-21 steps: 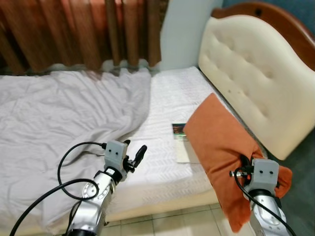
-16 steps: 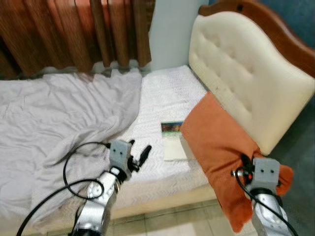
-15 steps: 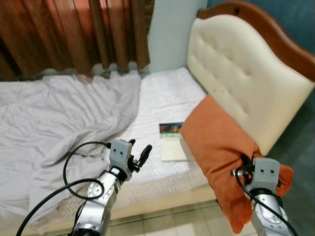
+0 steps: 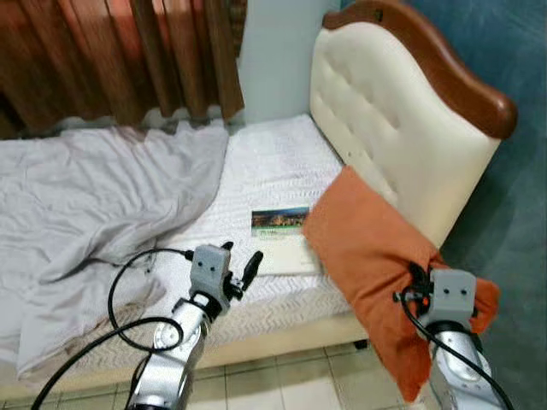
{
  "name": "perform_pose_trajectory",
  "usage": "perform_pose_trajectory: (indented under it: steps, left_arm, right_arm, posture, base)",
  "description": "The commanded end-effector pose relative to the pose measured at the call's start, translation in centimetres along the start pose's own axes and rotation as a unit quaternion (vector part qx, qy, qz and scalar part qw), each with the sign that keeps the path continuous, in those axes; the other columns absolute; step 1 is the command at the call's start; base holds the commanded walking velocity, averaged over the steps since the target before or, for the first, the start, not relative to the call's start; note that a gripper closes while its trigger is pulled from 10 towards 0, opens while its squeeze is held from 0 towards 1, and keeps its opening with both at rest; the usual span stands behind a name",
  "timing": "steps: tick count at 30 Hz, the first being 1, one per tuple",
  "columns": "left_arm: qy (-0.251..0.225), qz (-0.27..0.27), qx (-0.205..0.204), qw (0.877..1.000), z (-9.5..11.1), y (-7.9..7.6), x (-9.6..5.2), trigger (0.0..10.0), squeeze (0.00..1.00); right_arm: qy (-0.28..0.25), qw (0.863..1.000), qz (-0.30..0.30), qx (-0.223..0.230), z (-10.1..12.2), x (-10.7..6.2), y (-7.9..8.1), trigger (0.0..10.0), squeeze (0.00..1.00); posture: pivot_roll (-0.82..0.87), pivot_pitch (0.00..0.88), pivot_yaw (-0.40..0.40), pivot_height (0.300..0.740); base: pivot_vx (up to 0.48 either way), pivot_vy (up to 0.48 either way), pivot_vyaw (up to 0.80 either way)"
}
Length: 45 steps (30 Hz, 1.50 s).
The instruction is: Clean up the room
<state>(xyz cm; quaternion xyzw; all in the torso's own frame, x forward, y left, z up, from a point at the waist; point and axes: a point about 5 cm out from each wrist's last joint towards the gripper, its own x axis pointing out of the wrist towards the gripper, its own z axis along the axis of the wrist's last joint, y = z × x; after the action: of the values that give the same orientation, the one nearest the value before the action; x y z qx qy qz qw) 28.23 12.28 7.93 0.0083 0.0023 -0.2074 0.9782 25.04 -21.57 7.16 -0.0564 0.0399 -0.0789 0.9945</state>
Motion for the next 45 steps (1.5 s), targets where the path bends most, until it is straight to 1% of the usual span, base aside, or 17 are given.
perform_pose_trajectory:
  steps: [1,15,29,30,32,33,34,35,36,37,38,40,41,42,43,44,45]
  left_arm:
    - [0.000,0.010,0.010,1.000,0.1,0.9,-0.3,10.0,0.00]
    - [0.001,0.003,0.005,1.000,0.2,1.0,-0.1,10.0,0.00]
    - [0.005,0.001,0.001,1.000,0.0,0.9,-0.4,10.0,0.00]
    - [0.006,-0.001,-0.001,1.000,0.0,0.9,-0.6,10.0,0.00]
    - [0.007,-0.004,0.001,1.000,0.0,0.9,-0.6,10.0,0.00]
    - [0.008,-0.017,0.000,1.000,0.0,0.7,-0.6,10.0,0.00]
    - [0.008,-0.017,0.000,1.000,0.0,0.7,-0.6,10.0,0.00]
    - [0.014,-0.022,0.004,1.000,0.0,0.6,-0.7,10.0,0.00]
    - [0.020,-0.044,0.004,0.999,0.0,0.2,-0.7,10.0,0.00]
    - [0.020,-0.044,0.004,0.999,0.0,0.2,-0.7,10.0,0.00]
    - [0.031,-0.097,0.008,0.995,0.3,-0.7,-0.6,10.0,0.00]
    - [0.044,-0.157,0.010,0.987,0.7,-1.4,-0.6,10.0,0.00]
    - [0.050,-0.187,0.013,0.981,0.9,-1.7,-0.7,10.0,0.00]
    - [0.051,-0.204,0.016,0.977,1.2,-1.9,-1.0,10.0,0.00]
    - [0.053,-0.231,0.014,0.971,1.5,-2.2,-1.4,10.0,0.00]
    - [0.053,-0.231,0.014,0.971,1.5,-2.2,-1.4,10.0,0.00]
    - [0.054,-0.272,0.010,0.961,2.1,-2.7,-2.1,10.0,0.00]
  right_arm:
    - [-0.072,0.997,0.004,0.011,2.8,0.9,0.5,0.0,0.00]
    - [-0.077,0.997,0.006,0.010,2.9,1.6,0.7,0.0,0.00]
    - [-0.077,0.997,0.000,0.008,2.9,2.6,1.0,0.0,0.00]
    - [-0.079,0.997,-0.005,0.016,3.0,3.0,1.3,0.0,0.00]
    - [-0.080,0.997,-0.006,0.022,3.1,3.3,1.5,0.0,0.00]
    - [-0.079,0.996,-0.011,0.034,3.3,3.9,1.9,0.0,0.00]
    - [-0.079,0.996,-0.011,0.034,3.3,3.9,1.9,0.0,0.00]
    - [-0.080,0.996,-0.014,0.040,3.5,4.4,2.0,0.0,0.00]
    - [-0.082,0.995,-0.022,0.042,3.9,5.0,2.2,0.0,0.00]
    - [-0.082,0.995,-0.022,0.042,3.9,5.0,2.2,0.0,0.00]
    - [-0.084,0.995,-0.042,0.045,4.7,6.6,2.2,0.0,0.00]
    - [-0.080,0.994,-0.061,0.049,5.7,8.4,2.2,0.0,0.00]
    - [-0.085,0.993,-0.063,0.044,6.4,9.1,2.5,0.0,0.00]
    - [-0.091,0.993,-0.063,0.040,7.0,9.4,2.7,0.0,0.00]
    - [-0.091,0.993,-0.066,0.042,7.5,10.0,2.9,0.0,0.00]
    - [-0.091,0.993,-0.066,0.042,7.5,10.0,2.9,0.0,0.00]
    - [-0.084,0.992,-0.074,0.052,8.1,10.7,3.3,0.0,0.00]
  posture:
    - [-0.06,0.000,-0.022,0.740]
    - [-0.05,0.000,-0.018,0.740]
    - [-0.04,0.000,-0.021,0.740]
    - [-0.04,0.000,-0.014,0.740]
    - [-0.04,0.000,-0.014,0.740]
    - [-0.04,0.000,-0.010,0.740]
    - [-0.04,0.000,-0.010,0.740]
    - [-0.03,0.036,-0.003,0.740]
    - [-0.01,0.072,-0.001,0.740]
    - [-0.01,0.072,-0.001,0.740]
    - [0.02,0.128,0.004,0.740]
    - [0.03,0.176,0.003,0.740]
    - [0.04,0.212,0.009,0.740]
    - [0.05,0.228,0.013,0.740]
    - [0.06,0.259,0.019,0.740]
    - [0.06,0.259,0.019,0.740]
    - [0.08,0.300,0.026,0.740]
  base:
    - [0.480,0.000,0.00]
    - [0.480,0.000,0.00]
    - [0.480,0.000,-0.80]
    - [0.480,0.000,0.00]
    - [0.480,0.000,0.00]
    - [0.480,0.000,0.00]
    - [0.480,0.000,0.00]
    - [0.000,0.000,0.00]
    - [0.000,0.000,0.00]
    - [0.000,0.000,0.00]
    - [0.000,0.000,0.00]
    - [0.000,0.000,0.00]
    - [0.000,0.000,0.00]
    - [0.000,0.000,0.00]
    - [0.000,0.000,0.00]
    - [0.000,0.000,0.00]
    - [0.000,0.000,0.00]
